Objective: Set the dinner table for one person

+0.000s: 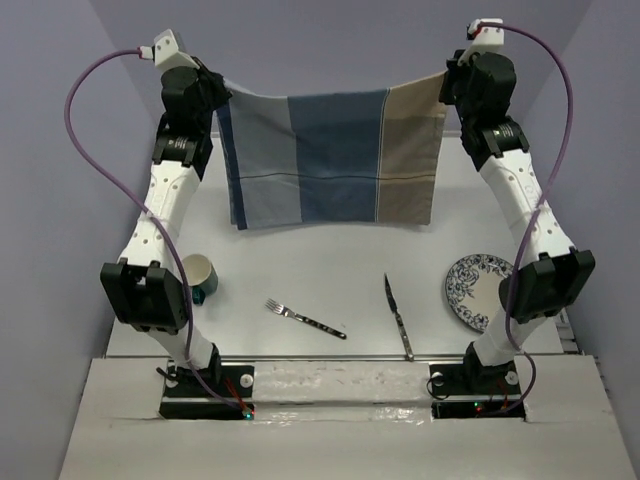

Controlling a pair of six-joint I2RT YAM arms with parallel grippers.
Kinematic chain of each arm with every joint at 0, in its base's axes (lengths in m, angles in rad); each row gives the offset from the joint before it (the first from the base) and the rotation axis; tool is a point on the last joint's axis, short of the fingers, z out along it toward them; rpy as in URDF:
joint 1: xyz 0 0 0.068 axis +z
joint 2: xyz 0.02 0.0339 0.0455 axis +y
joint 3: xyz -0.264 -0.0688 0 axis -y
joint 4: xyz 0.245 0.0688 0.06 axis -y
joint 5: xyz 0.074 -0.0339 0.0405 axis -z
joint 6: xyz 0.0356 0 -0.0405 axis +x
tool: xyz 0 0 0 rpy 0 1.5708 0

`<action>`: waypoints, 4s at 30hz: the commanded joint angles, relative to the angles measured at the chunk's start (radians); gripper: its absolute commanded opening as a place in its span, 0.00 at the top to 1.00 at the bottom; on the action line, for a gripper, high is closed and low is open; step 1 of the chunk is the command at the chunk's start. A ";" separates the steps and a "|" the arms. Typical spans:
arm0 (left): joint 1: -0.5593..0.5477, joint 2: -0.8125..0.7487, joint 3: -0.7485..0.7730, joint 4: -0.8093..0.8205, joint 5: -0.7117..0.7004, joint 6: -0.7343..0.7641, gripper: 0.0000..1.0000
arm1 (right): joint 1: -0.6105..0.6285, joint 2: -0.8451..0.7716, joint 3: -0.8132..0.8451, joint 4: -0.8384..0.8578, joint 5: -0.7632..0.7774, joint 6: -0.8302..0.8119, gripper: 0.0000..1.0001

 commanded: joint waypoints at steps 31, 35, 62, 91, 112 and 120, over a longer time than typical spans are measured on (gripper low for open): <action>0.014 -0.281 -1.038 0.248 0.073 -0.151 1.00 | -0.039 -0.241 -1.097 0.259 -0.117 0.461 1.00; 0.013 -0.338 -1.121 0.261 0.088 -0.176 1.00 | -0.039 -0.301 -1.182 0.268 -0.126 0.485 1.00; -0.015 -0.682 -1.325 0.225 0.084 -0.165 0.69 | -0.039 -0.539 -1.338 0.214 -0.161 0.562 0.98; -0.288 -0.944 -0.843 -0.062 0.357 0.132 0.33 | -0.039 -0.810 -1.239 -0.148 0.170 0.620 1.00; -0.469 -1.156 -0.947 -0.177 0.173 0.277 0.11 | -0.385 -0.343 -1.119 -0.205 -0.035 0.689 0.94; -0.476 -1.170 -0.951 -0.180 0.164 0.269 0.10 | -0.437 -0.206 -1.113 -0.067 -0.129 0.680 1.00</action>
